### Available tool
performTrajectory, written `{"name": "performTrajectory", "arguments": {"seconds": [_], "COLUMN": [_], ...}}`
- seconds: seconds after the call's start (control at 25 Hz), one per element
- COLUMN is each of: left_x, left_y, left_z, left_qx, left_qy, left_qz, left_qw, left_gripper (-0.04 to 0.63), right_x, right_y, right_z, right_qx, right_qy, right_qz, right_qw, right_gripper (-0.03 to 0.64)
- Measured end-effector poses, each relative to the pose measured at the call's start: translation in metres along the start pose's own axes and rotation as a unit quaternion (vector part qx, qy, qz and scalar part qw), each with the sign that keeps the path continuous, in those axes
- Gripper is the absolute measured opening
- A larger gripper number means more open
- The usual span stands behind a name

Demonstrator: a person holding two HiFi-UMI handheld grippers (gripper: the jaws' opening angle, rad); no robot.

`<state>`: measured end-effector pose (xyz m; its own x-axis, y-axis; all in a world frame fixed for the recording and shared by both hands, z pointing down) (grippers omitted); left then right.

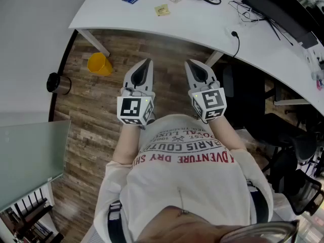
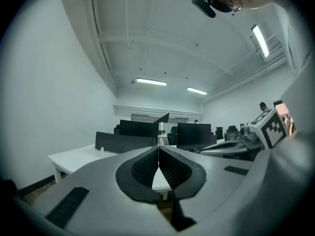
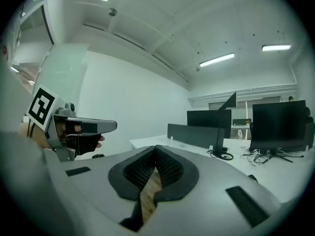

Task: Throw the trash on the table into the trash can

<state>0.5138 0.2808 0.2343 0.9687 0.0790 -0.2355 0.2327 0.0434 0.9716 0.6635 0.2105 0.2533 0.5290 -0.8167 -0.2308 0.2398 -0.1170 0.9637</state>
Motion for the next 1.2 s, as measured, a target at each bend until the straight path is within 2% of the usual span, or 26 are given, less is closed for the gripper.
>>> {"name": "performTrajectory", "arguments": {"seconds": [0.28, 0.44, 0.88, 1.2], "left_x": [-0.028, -0.051, -0.160, -0.205], "left_y": [-0.001, 0.001, 0.000, 0.007], "left_z": [0.003, 0.007, 0.009, 0.029], "left_qx": [-0.005, -0.012, -0.049, -0.066], "left_qy": [0.007, 0.014, 0.026, 0.044], "left_qz": [-0.007, -0.017, -0.035, -0.049], "left_qw": [0.9999, 0.9997, 0.9978, 0.9956], "left_gripper": [0.023, 0.023, 0.023, 0.023], "right_x": [-0.013, -0.020, -0.068, -0.061], "right_y": [0.001, 0.000, 0.013, 0.020], "right_z": [0.025, 0.047, 0.136, 0.176], "right_qx": [-0.015, -0.015, -0.058, -0.070], "right_qy": [-0.001, 0.006, 0.026, 0.058], "right_qz": [-0.004, 0.010, 0.066, 0.075], "right_qw": [1.000, 1.000, 0.996, 0.993], "right_gripper": [0.025, 0.025, 0.025, 0.026]}}
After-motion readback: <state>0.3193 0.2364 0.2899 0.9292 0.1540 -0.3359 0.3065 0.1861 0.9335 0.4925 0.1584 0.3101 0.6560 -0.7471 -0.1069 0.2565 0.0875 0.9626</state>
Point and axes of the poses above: the fingertips, and each gripper's own axes: z forward along the fingers, x to its right, y out of its underside, the point moved 5 cm from there along -z, backward along the fingers, and after that the axes turned 11 degrees about -z, right-handed, at the moved point
